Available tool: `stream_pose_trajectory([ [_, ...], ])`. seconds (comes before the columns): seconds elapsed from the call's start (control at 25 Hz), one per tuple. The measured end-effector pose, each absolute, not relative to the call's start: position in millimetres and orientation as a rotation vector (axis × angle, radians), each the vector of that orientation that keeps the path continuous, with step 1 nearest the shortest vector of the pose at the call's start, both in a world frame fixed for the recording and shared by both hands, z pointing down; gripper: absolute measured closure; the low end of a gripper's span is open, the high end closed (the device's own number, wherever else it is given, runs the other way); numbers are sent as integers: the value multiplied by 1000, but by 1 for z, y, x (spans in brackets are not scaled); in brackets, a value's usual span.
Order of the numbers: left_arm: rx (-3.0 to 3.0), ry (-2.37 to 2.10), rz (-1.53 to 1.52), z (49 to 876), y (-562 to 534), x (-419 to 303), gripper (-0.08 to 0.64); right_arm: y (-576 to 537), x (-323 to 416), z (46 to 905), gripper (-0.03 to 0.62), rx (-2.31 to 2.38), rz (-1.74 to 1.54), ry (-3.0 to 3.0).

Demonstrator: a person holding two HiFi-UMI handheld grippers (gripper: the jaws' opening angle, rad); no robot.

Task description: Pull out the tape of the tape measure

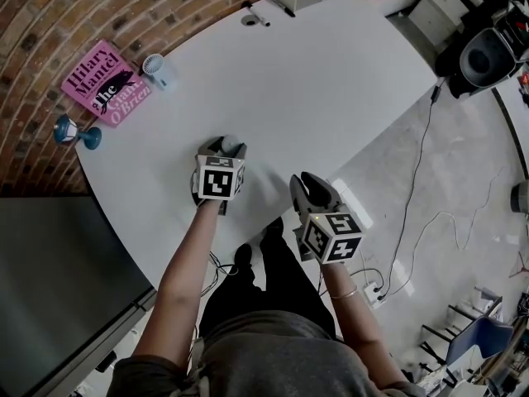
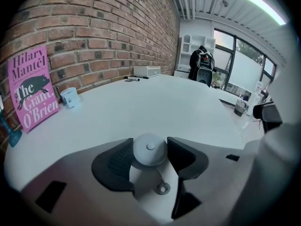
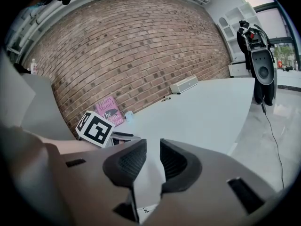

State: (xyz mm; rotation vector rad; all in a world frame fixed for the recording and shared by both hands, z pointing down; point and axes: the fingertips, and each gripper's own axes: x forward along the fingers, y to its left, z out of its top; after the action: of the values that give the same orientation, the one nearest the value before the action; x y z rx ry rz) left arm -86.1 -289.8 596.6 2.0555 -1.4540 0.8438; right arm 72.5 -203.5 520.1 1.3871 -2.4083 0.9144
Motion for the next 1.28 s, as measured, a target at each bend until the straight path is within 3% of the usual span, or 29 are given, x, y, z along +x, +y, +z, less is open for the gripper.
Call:
stream_pose_trajectory([
  [1.28,2311,-1549,265,401,-267,-106,327,-209,-54,454,499,972,673,-2750],
])
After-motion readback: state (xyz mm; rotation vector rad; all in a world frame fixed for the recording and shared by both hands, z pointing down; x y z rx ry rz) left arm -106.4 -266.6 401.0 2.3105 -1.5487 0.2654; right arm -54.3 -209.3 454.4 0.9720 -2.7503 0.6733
